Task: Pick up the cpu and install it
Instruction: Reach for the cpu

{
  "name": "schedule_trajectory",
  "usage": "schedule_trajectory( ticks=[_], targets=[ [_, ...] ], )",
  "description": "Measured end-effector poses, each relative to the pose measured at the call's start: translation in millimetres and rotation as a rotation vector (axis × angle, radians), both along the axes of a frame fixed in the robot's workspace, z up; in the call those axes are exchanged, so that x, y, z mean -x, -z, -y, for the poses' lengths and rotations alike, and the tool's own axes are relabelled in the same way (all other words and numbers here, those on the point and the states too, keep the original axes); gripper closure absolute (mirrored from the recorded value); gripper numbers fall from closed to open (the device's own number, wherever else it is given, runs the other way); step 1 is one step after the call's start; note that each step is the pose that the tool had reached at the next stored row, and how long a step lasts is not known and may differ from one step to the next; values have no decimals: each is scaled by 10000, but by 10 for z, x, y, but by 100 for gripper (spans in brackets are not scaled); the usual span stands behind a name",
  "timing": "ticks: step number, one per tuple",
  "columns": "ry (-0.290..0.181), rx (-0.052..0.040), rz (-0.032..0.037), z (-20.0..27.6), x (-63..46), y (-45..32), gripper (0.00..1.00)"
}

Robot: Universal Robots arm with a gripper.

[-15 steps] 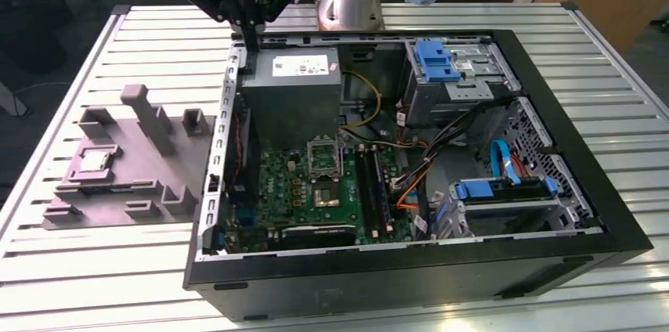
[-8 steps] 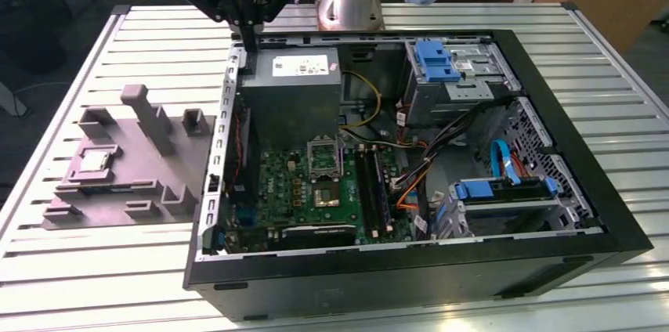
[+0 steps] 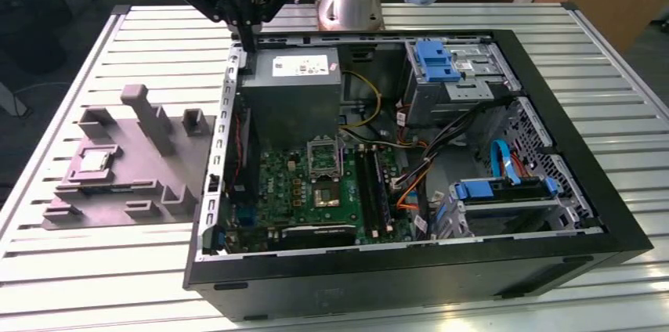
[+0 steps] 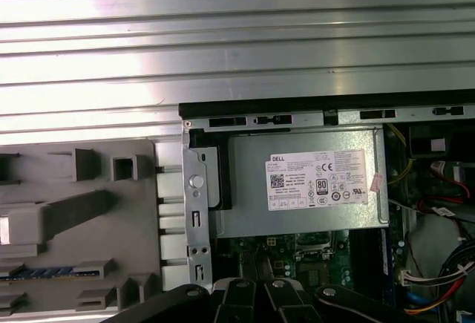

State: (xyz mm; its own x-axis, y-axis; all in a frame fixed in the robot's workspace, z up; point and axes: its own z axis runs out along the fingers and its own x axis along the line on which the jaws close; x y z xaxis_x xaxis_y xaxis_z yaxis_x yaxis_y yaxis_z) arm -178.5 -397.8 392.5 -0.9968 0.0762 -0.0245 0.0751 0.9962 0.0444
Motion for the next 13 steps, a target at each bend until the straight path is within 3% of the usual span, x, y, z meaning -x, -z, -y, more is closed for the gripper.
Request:
schedule_trajectory(
  ticks=[13],
  targets=[
    [0, 0, 0, 0, 30, 1, 89]
  ],
)
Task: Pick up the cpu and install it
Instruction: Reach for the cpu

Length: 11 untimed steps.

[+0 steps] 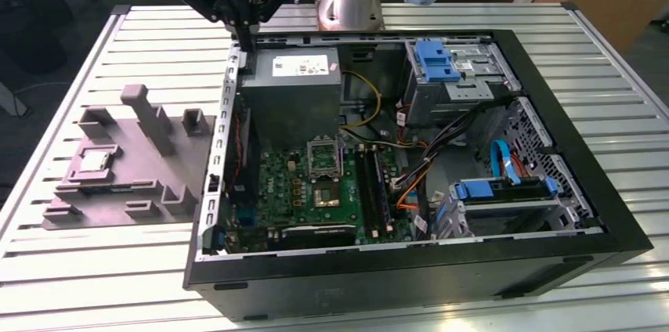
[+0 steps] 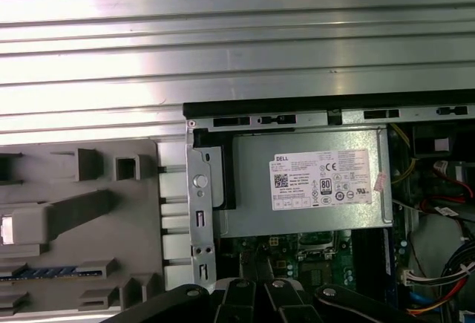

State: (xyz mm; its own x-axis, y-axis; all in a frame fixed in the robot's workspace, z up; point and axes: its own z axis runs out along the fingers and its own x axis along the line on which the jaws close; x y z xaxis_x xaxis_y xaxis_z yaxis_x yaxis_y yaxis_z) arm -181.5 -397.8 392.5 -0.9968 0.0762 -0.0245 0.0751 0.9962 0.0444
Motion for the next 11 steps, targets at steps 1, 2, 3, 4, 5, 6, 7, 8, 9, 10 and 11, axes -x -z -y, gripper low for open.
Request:
schedule_trajectory(
  ticks=[1, 2, 3, 4, 5, 6, 7, 8, 9, 10, 11],
  targets=[
    [0, 0, 0, 0, 2, 0, 89],
    [0, 0, 0, 0, 6, 0, 89],
    [0, 0, 0, 0, 8, 0, 89],
    [0, 0, 0, 0, 10, 0, 89],
    [1, 1, 0, 0, 13, 0, 89],
    [0, 0, -1, 0, 16, 0, 89],
    [0, 0, 0, 0, 19, 0, 89],
    [-1, 0, 0, 0, 21, 0, 89],
    [0, 1, 0, 0, 23, 0, 89],
    [0, 0, 0, 0, 26, 0, 89],
    [0, 0, 0, 0, 28, 0, 89]
  ],
)
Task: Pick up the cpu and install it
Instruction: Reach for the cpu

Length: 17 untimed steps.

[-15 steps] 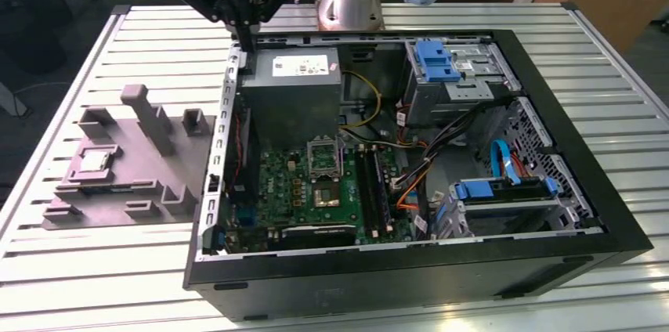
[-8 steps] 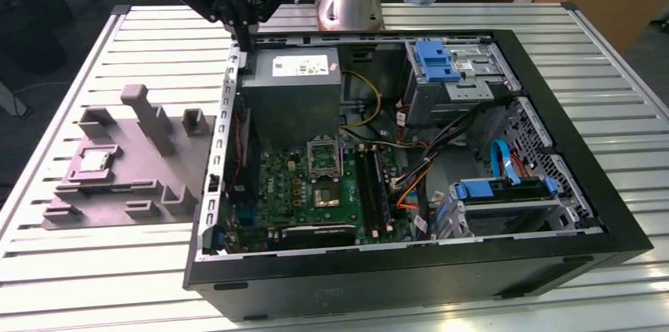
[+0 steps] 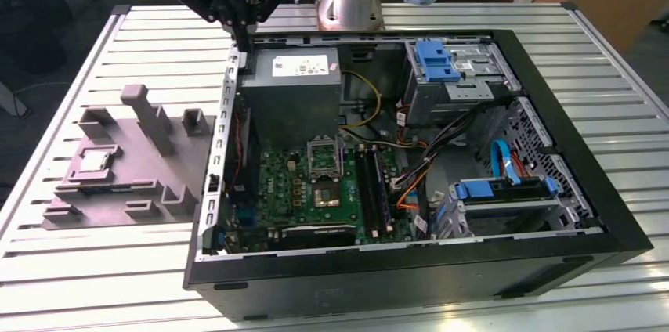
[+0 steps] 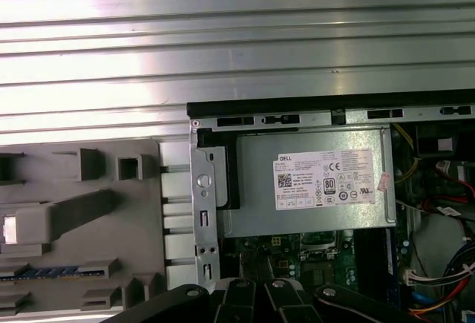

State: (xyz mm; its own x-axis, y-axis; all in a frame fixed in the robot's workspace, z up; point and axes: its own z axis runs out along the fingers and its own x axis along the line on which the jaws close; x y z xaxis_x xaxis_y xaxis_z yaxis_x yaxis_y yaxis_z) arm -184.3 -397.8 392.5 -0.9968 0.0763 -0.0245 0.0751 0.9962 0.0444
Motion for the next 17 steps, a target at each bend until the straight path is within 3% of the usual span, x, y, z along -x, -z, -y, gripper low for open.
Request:
schedule_trajectory(
  ticks=[10, 12, 17],
  targets=[
    [0, 0, 0, 0, 23, 1, 89],
    [0, 0, 0, 0, 91, 3, 89],
    [0, 0, 0, 0, 100, 3, 89]
  ],
)
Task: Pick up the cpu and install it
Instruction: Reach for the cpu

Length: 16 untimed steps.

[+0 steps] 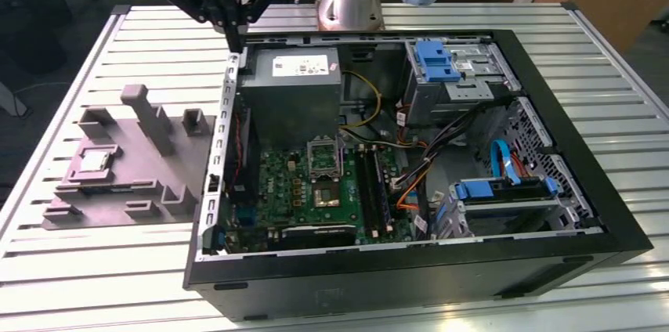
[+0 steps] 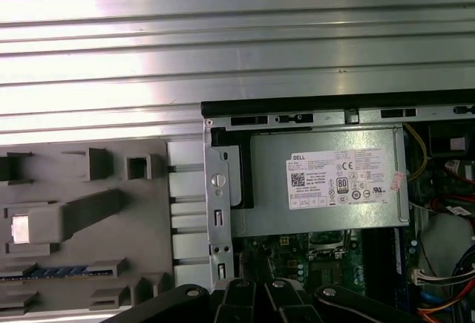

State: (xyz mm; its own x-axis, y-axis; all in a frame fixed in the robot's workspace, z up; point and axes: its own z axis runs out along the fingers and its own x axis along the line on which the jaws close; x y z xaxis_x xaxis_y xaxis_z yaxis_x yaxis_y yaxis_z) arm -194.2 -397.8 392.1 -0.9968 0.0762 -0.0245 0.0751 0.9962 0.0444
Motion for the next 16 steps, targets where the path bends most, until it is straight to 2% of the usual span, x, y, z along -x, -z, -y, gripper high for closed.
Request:
schedule_trajectory(
  ticks=[14, 16],
  targets=[
    [0, 0, 0, 0, 30, 0, 89],
    [0, 0, 1, 0, 81, 1, 89]
  ],
)
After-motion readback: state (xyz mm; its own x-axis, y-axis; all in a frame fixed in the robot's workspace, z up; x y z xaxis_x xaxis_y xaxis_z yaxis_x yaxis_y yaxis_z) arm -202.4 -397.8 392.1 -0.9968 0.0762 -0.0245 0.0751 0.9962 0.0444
